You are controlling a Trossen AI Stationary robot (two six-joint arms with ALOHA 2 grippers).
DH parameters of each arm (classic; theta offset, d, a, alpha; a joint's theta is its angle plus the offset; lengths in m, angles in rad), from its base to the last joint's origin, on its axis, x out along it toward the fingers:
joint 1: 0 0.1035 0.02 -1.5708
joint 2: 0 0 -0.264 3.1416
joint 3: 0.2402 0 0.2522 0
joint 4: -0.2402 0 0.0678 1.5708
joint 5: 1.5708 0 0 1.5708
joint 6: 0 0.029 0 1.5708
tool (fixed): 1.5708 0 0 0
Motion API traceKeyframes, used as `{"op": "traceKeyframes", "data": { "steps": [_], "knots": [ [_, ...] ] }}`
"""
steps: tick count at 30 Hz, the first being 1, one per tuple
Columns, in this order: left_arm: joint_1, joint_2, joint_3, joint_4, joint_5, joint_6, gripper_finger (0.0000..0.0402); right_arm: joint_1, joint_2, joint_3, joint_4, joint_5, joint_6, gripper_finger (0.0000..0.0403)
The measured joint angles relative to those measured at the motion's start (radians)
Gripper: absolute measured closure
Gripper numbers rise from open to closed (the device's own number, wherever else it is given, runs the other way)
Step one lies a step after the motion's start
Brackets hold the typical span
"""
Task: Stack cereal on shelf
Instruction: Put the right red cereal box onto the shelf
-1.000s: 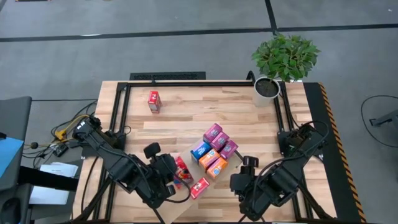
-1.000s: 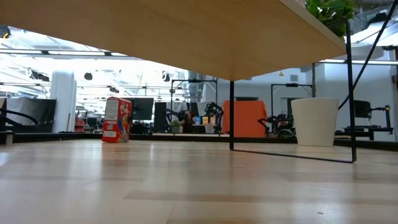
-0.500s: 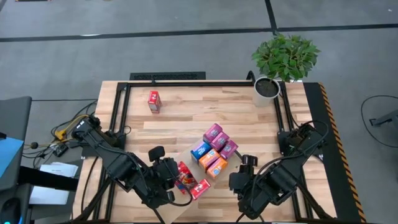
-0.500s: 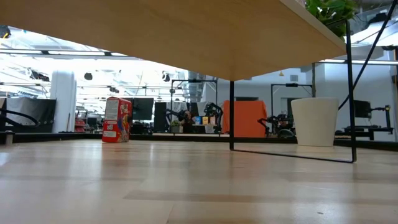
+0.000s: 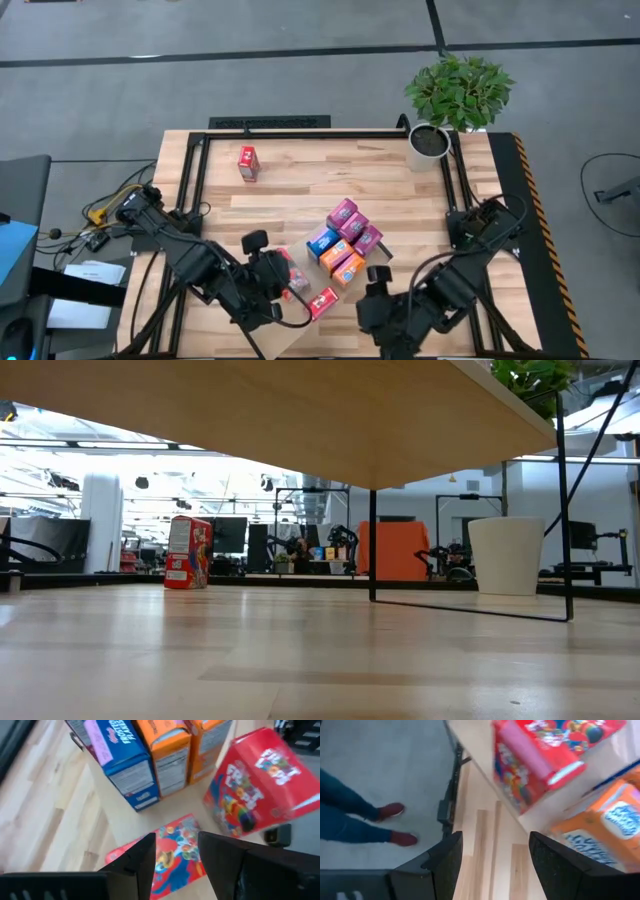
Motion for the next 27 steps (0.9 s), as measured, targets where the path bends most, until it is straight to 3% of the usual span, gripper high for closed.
{"op": "traceKeyframes", "data": {
  "steps": [3,7,13,20,23,27],
  "knots": [
    [0.006,-0.012,0.02,-0.107,-0.029,0.021,0.0264,-0.01,0.0,0.0,0.0,0.0,0.01,0.0148],
    [0.018,-0.064,0.066,-0.31,-0.184,-0.049,0.0264,-0.011,0.0,0.0,0.0,0.0,0.011,0.0148],
    [0.123,-0.26,-0.042,-0.243,-0.082,-0.02,0.0238,-0.008,0.0,0.0,-0.002,-0.001,0.047,0.0148],
    [0.201,-0.533,-0.463,-0.124,0.008,-0.145,0.0147,-0.003,0.0,0.0,-0.013,0.0,0.09,0.0148],
    [0.231,-0.646,-0.689,0.066,0.078,-0.187,0.0113,-0.005,0.0,0.0,-0.011,0.026,0.083,0.0148],
    [0.267,-0.755,-0.942,0.402,0.214,-0.195,0.0098,-0.026,0.0,0.0,0.019,0.025,0.036,0.0148]
  ]
}}
